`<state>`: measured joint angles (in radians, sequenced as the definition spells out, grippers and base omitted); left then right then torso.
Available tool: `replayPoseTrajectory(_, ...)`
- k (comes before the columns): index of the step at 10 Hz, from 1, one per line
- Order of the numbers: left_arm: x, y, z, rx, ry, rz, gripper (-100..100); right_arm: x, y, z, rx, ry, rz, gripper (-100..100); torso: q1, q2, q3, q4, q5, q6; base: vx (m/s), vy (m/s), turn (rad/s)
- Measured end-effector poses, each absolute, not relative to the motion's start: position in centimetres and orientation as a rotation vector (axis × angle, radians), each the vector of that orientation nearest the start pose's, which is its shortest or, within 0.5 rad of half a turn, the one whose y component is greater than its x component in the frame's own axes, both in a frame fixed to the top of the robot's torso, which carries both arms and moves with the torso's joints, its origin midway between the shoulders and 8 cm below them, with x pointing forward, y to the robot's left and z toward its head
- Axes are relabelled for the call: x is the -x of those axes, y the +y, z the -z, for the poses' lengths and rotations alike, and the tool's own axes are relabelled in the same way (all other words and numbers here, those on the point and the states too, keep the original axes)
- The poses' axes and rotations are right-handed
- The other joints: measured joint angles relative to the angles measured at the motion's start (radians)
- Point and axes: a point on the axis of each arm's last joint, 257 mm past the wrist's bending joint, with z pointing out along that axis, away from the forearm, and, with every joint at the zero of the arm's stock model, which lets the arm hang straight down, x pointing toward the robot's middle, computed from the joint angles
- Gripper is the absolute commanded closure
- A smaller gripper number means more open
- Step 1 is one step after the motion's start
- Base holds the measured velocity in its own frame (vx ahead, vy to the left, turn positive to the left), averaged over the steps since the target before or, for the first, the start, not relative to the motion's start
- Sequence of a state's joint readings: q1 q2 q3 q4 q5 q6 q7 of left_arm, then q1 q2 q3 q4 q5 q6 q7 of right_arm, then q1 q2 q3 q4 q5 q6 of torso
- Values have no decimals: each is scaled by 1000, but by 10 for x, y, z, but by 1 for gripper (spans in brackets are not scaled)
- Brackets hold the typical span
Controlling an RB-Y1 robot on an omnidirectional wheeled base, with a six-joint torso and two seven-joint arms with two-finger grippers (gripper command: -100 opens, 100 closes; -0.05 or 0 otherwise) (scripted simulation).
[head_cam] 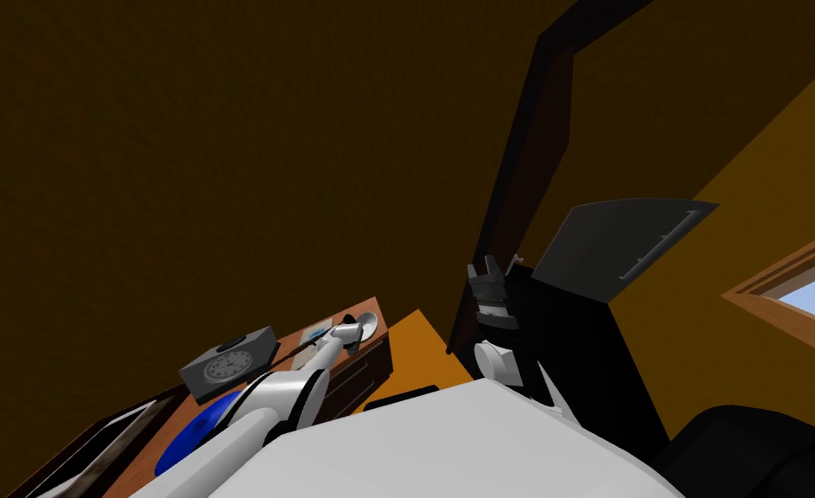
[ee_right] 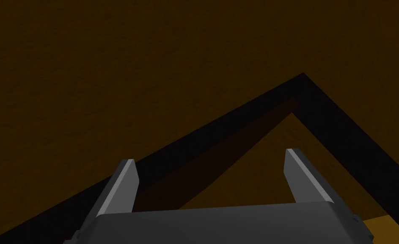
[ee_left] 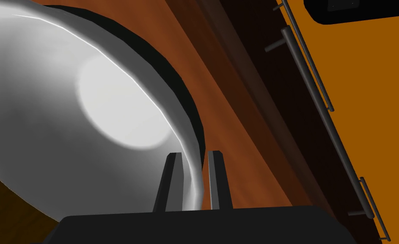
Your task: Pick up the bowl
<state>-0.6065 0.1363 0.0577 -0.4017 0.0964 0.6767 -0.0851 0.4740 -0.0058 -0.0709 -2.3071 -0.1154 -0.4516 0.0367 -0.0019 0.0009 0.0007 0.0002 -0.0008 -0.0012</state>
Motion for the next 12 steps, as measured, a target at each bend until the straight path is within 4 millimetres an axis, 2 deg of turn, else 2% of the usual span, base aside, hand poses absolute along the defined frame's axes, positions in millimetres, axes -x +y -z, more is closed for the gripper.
replayPoseTrajectory(3,-452,260,543,1904,2147,242,100,-341,-312,-37,-698,549,-1283,0,0,-1,-1,-1,0,0,34,-13,26)
replayPoseTrajectory(5,-441,262,549,1905,2166,225,100,-341,-312,-37,-698,549,-1283,0,2,-2,-4,-7,2,-2,26,-14,20)
replayPoseTrajectory(7,-447,260,543,1896,2161,240,100,-341,-312,-38,-698,549,-1283,0,3,0,-3,-6,2,-1,5,-4,11)
replayPoseTrajectory(9,-435,263,548,1902,2177,223,100,-341,-312,-37,-698,549,-1283,0,3,-1,-4,-7,2,-2,14,-7,21)
replayPoseTrajectory(12,-435,261,541,1889,2178,235,100,-341,-312,-37,-698,549,-1283,0,2,-2,-4,-7,2,-1,28,-13,31)
